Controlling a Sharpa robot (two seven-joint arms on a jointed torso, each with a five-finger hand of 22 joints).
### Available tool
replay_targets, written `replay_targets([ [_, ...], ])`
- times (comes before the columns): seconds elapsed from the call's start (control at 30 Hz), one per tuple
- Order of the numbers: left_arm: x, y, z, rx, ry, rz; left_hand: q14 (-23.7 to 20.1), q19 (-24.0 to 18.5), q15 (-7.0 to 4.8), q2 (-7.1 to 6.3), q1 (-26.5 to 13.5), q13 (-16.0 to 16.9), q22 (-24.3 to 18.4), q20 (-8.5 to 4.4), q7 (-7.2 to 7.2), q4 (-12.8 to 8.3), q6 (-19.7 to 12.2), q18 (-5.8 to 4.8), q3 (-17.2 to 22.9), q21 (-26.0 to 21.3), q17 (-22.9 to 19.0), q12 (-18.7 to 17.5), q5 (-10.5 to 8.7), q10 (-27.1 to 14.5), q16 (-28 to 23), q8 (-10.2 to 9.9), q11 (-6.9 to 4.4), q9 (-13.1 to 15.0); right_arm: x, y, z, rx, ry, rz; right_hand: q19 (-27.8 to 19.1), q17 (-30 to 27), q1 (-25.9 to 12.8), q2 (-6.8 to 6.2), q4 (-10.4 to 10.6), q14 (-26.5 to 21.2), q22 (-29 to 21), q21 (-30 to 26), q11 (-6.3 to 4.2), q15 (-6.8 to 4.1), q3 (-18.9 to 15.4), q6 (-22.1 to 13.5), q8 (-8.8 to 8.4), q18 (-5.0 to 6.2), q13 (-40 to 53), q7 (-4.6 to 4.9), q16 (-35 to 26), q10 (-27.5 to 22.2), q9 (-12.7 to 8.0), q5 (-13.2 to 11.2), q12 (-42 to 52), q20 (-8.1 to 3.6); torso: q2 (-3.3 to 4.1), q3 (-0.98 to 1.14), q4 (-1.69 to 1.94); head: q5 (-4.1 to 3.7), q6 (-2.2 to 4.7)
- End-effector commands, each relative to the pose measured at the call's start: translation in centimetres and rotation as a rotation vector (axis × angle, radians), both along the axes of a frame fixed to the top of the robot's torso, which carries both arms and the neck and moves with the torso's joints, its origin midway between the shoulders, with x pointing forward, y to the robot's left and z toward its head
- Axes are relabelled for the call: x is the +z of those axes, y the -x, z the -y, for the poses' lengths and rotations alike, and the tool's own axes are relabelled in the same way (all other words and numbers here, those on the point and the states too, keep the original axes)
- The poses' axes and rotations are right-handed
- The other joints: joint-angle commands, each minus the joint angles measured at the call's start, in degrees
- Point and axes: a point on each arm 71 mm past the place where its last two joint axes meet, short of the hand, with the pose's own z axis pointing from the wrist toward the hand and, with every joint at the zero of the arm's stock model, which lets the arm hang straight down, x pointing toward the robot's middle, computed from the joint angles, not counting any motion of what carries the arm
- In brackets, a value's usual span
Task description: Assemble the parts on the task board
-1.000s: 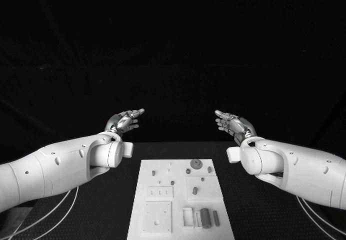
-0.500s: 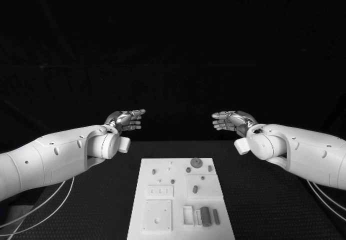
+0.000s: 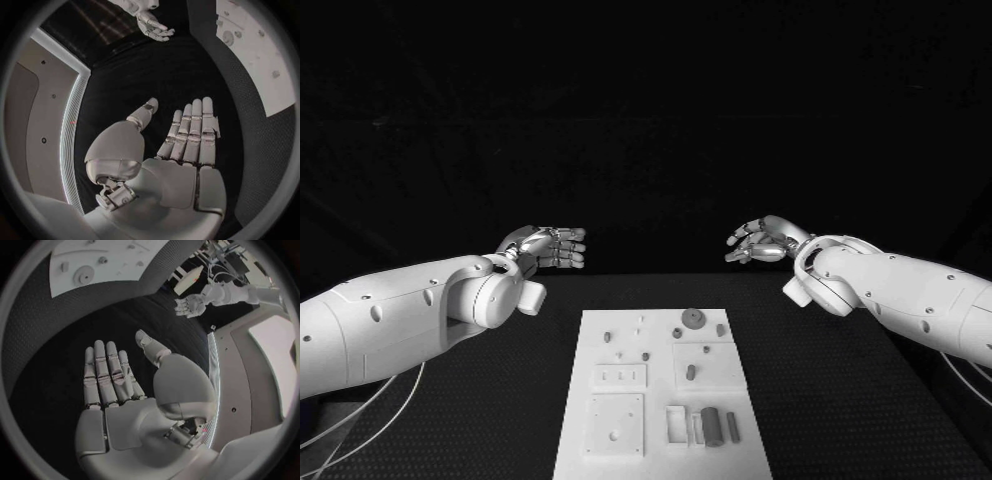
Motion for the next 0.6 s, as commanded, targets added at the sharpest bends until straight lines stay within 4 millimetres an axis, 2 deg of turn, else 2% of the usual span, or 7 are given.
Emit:
replay_targets([
  [0.03, 0.3, 0.6, 0.5, -0.082, 0.014, 0.025, 0.47, 0.37, -0.09, 0.02, 0.8, -0.03, 0.07, -0.15, 2.84, -0.32, 0.69, 0.05, -0.06, -0.07, 0.18, 0.24, 0.25, 0.63, -0.31, -0.3, -0.04, -0.12, -0.1, 0.1, -0.4, 0.098, 0.217, 0.062, 3.18, 1.1, 0.83, -0.34, -0.02, 3.05, -0.17, 0.89, -1.24, -1.47, -0.69, 1.08, -0.13, 1.29, 1.02, 2.2, 1.32, 2.84, -0.05, 0.1, 1.15, -0.18, 0.81, 0.13, 0.49, -0.32, -0.23],
  [0.1, 0.4, 0.9, 0.5, -0.089, 0.015, 0.025, 0.58, 0.45, -0.13, 0.01, 0.88, -0.05, 0.07, -0.2, 2.81, -0.32, 0.9, 0.01, -0.09, -0.09, 0.27, 0.23, 0.25, 0.81, -0.39, -0.35, -0.1, -0.19, -0.1, 0.2, -0.5, 0.115, 0.25, 0.071, 5.75, 2.27, 1.08, -0.52, -0.02, 5.74, -0.14, 1.74, -2.29, -2.63, -1.06, 1.57, -0.12, 2.05, 2.12, 1.91, 2.82, 5.43, 0.0, 0.14, 2.45, -0.32, 1.12, 0.12, 0.7, -0.45, -0.35],
  [0.13, 0.4, 1.1, 0.4, -0.091, 0.017, 0.024, 0.64, 0.5, -0.15, -0.01, 0.93, -0.06, 0.08, -0.23, 2.8, -0.33, 0.99, -0.01, -0.1, -0.09, 0.32, 0.22, 0.25, 0.89, -0.43, -0.37, -0.12, -0.22, -0.1, 0.2, -0.7, 0.129, 0.279, 0.081, 8.02, 3.38, 1.23, -0.68, 0.04, 7.52, -0.05, 2.54, -2.87, -3.73, -1.46, 1.86, -0.23, 2.49, 3.14, 1.51, 4.16, 6.94, 0.0, 0.11, 3.32, -0.52, 1.33, 0.11, 0.86, -0.58, -0.48],
  [0.3, 0.6, 1.8, 0.5, -0.103, 0.025, 0.023, 0.85, 0.67, -0.23, -0.13, 1.23, -0.11, 0.1, -0.35, 2.75, -0.42, 1.23, -0.06, -0.12, -0.11, 0.5, 0.14, 0.26, 1.12, -0.57, -0.54, -0.19, -0.38, -0.5, 0.6, -2.2, 0.183, 0.425, 0.093, 12.93, 6.55, 1.85, -0.89, 0.02, 10.77, 0.13, 4.07, -4.12, -5.73, -2.53, 3.48, -0.35, 2.5, 7.0, 0.52, 7.52, 9.4, 0.16, 0.13, 5.62, -2.19, 2.32, 0.11, 1.45, -1.16, -0.24],
  [0.4, 0.7, 2.0, 0.6, -0.11, 0.03, 0.022, 0.94, 0.73, -0.26, -0.17, 1.33, -0.14, 0.11, -0.38, 2.74, -0.42, 1.32, -0.08, -0.15, -0.11, 0.57, 0.1, 0.26, 1.2, -0.61, -0.6, -0.2, -0.43, -0.6, 0.9, -3.1, 0.208, 0.511, 0.098, 17.82, 8.64, 1.76, -0.94, 0.03, 14.98, 0.87, 6.31, -5.45, -7.82, -3.24, 5.91, 0.5, 2.5, 9.92, -0.85, 10.67, 12.48, 0.79, 0.18, 8.12, -3.93, 2.97, 0.17, 1.9, -1.63, -0.14],
  [0.53, 0.8, 2.2, 0.9, -0.119, 0.035, 0.02, 1.01, 0.79, -0.28, -0.24, 1.44, -0.17, 0.12, -0.42, 2.73, -0.45, 1.38, -0.1, -0.18, -0.12, 0.63, 0.05, 0.25, 1.25, -0.68, -0.68, -0.21, -0.49, -0.6, 0.8, -3.8, 0.206, 0.533, 0.115, 23.34, 12.87, 2.31, -1.38, -0.05, 19.15, 2.51, 9.73, -7.0, -10.47, -4.66, 6.76, -0.19, 2.5, 16.41, -1.95, 16.84, 15.92, 0.93, 0.13, 14.17, -6.37, 3.86, 0.14, 2.48, -2.31, -0.1],
  [0.6, 0.7, 2.3, 1.0, -0.126, 0.038, 0.019, 1.03, 0.81, -0.29, -0.28, 1.47, -0.18, 0.12, -0.43, 2.72, -0.45, 1.4, -0.12, -0.2, -0.13, 0.66, 0.03, 0.25, 1.27, -0.71, -0.71, -0.22, -0.52, -0.9, 0.9, -4.2, 0.211, 0.532, 0.114, 25.11, 16.3, 2.57, -1.11, 0.12, 19.05, 2.25, 12.09, -7.32, -11.62, -5.67, 7.23, -0.8, 2.5, 22.32, -2.38, 21.45, 14.72, 1.01, 0.23, 19.18, -7.49, 4.34, 0.12, 2.74, -2.52, -0.14],
])
